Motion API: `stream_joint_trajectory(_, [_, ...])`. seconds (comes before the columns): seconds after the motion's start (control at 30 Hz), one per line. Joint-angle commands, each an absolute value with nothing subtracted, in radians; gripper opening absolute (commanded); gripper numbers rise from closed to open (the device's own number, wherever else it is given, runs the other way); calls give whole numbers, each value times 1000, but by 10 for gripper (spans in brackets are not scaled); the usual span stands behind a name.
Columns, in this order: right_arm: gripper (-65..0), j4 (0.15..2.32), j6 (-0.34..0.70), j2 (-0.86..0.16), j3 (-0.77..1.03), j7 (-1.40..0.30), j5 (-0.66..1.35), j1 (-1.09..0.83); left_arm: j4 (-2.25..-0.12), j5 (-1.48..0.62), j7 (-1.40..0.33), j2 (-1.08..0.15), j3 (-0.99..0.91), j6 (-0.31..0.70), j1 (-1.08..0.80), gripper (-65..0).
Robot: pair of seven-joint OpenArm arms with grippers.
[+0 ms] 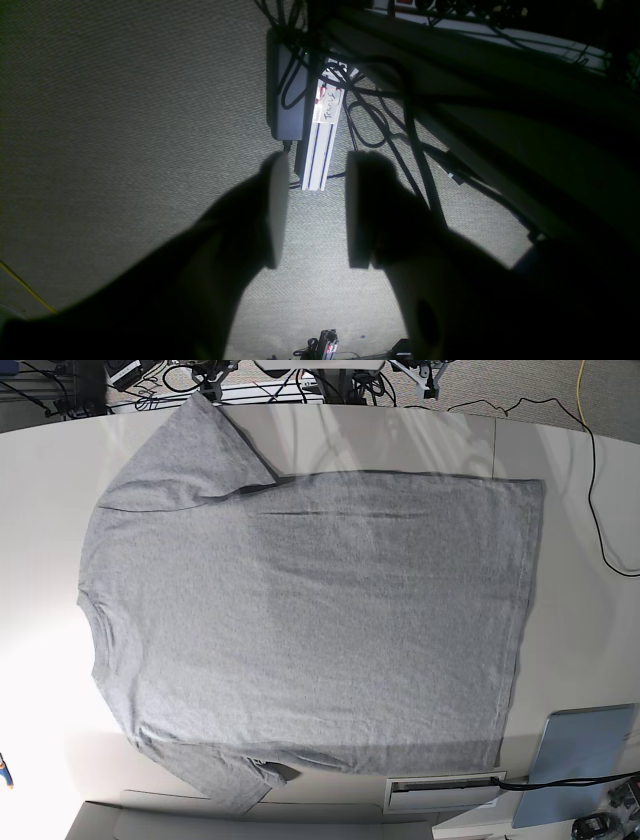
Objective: Fold the T-shirt properly
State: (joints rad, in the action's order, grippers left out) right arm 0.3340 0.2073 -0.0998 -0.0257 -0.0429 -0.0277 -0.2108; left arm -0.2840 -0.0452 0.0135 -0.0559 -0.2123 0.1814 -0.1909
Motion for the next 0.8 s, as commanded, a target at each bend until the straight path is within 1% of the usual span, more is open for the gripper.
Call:
stream_joint_trajectory(0.0, [-504,339,213,-110,-25,-32,-27,-220,-288,-44,17,-59,-213,191,-200,-439])
stream_joint_trajectory(0.67, [-504,339,212,-113,-25,-31,-27,-220,-288,-43,17,-59,-213,191,-200,-439])
stream_joint_trajectory(0.77, [-504,339,213,-114,-25,-33,-27,-220,-288,2,17,-59,-213,191,-200,-439])
